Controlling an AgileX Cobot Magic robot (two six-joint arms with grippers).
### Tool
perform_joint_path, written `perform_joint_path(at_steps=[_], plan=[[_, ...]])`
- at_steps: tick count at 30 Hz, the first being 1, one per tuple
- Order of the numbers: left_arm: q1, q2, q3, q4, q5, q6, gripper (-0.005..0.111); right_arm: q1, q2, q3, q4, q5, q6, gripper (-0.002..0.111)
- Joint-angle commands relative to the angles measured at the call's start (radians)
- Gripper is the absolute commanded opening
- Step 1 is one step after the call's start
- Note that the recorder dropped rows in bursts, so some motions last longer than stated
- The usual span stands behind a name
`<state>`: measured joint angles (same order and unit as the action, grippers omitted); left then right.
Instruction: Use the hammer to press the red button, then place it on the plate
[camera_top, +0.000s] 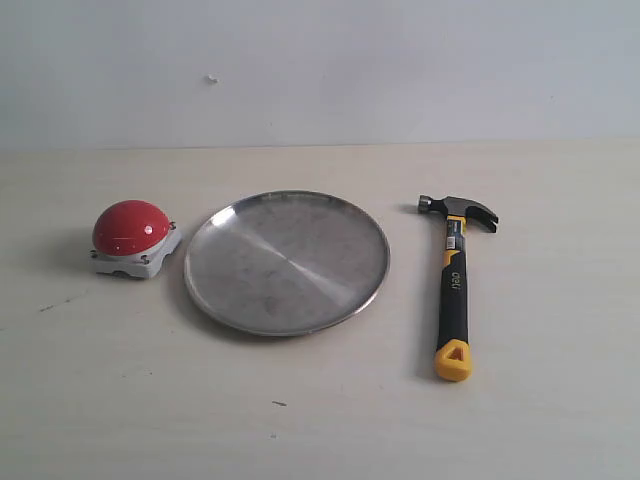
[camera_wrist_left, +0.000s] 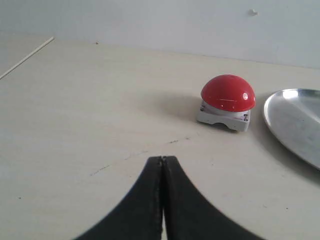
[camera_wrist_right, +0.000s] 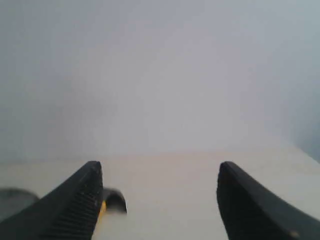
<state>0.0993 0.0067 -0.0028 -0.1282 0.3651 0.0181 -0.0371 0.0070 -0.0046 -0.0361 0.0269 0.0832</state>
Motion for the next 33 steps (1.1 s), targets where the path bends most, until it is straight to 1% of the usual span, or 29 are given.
perform_joint_path(at_steps=[1,5,9,11,12,15,21,24,28,29,33], plan=[[-0.008,-0.007,0.003,0.001,-0.007,0.006,0.0,-0.006,-0.007,0.005,0.066,-0.237,0.096,0.063],[-0.008,-0.007,0.003,0.001,-0.007,0.006,0.0,-0.006,-0.007,0.005,0.066,-0.459,0.246,0.063],[-0.008,-0.007,0.003,0.001,-0.007,0.006,0.0,-0.006,-0.007,0.005,0.066,-0.755,0.289,0.063],[-0.008,-0.007,0.003,0.001,-0.007,0.006,0.0,-0.006,-0.007,0.005,0.064,-0.852,0.287,0.063],[-0.008,-0.007,0.003,0.001,-0.007,0.006,0.0,-0.006,-0.007,0.005,0.064,-0.866,0.287,0.063],[-0.008,-0.007,0.003,0.001,-0.007,0.006,0.0,-0.006,-0.007,0.005,0.053,-0.822,0.307,0.064],[-0.008,-0.007,0.003,0.001,-0.007,0.006,0.0,-0.006,-0.007,0.005,0.057,-0.58,0.303,0.064],[-0.008,-0.007,0.003,0.001,-0.007,0.006,0.0,-0.006,-0.007,0.005,0.062,-0.566,0.305,0.064],[-0.008,-0.007,0.003,0.001,-0.007,0.006,0.0,-0.006,-0.007,0.005,0.062,-0.566,0.376,0.064],[-0.008,-0.007,0.003,0.001,-0.007,0.006,0.0,-0.006,-0.007,0.005,0.062,-0.595,0.397,0.064],[-0.008,-0.007,0.003,0.001,-0.007,0.006,0.0,-0.006,-0.007,-0.012,0.073,-0.598,0.427,0.063]])
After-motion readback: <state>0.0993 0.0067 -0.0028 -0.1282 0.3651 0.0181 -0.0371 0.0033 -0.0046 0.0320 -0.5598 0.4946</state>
